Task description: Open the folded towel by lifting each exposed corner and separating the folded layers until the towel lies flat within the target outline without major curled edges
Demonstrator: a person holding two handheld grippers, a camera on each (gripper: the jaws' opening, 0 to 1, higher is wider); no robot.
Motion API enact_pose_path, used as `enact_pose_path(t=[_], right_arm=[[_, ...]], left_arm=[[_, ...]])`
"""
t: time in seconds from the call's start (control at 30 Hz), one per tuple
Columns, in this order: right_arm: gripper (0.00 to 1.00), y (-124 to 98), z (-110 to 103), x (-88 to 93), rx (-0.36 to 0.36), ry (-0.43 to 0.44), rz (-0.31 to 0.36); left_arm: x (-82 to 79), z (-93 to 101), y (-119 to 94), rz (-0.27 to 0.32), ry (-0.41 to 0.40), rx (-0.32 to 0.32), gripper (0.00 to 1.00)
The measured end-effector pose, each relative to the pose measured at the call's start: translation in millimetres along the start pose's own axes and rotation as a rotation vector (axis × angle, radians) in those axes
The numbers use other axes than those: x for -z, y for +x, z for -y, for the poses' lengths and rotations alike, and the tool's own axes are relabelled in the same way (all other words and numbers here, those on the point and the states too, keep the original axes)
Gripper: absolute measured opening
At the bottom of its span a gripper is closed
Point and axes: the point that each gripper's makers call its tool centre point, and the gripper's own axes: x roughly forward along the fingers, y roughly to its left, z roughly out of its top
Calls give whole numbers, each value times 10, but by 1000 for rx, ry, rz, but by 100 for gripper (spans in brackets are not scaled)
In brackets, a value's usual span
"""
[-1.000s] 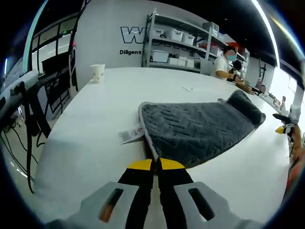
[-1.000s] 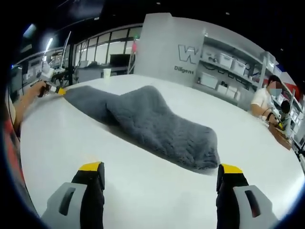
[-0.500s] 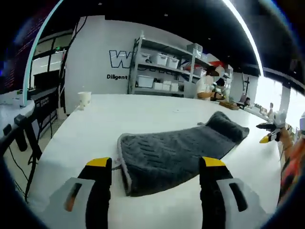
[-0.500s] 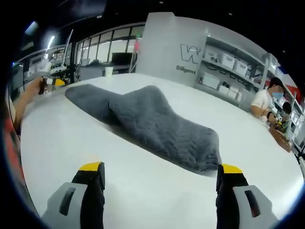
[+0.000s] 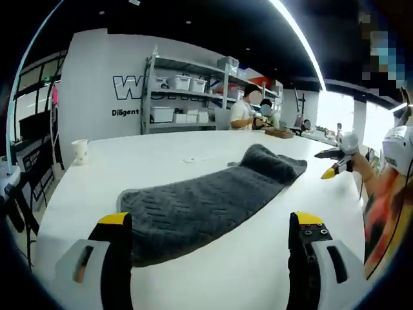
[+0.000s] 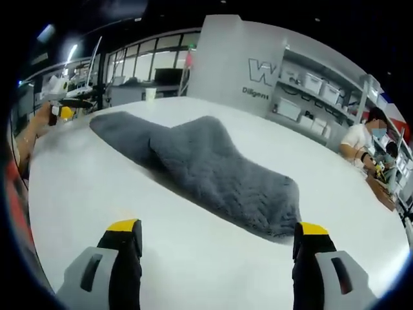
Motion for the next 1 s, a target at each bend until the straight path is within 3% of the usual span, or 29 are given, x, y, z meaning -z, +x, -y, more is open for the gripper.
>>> enact_pose_path(t=[0.07,0.17,0.33,0.4,0.47,0.5,0.57,0.7,0.83,1.0], right_arm=[[98,9,36,-17,5,0,-4],[97,22,261,-86,69,89,8],[89,50,651,-194,166,57,4],[86,87,819,-346,205,113,86],[80,151,942,-471,196,172,164],[75,175,976,-468,190,186,164],[67,268,1156,-422,208,166,130],[37,419,1388,-311,228,136,93],[40,514,1476,-130,232,175,48],[28,638,1474,78,213,194,0]], left_arm=[[-11,28,-11,-7,10,4,100],[-41,68,-36,-3,23,7,100],[-35,126,-49,-11,27,6,100],[-8,146,-59,-22,39,2,100],[18,165,-69,-27,46,3,100],[24,170,-69,-28,47,5,100],[43,194,-72,-31,45,15,100],[71,213,-85,-37,50,13,100],[90,252,-110,-40,55,13,100],[81,308,-113,-35,52,22,100]])
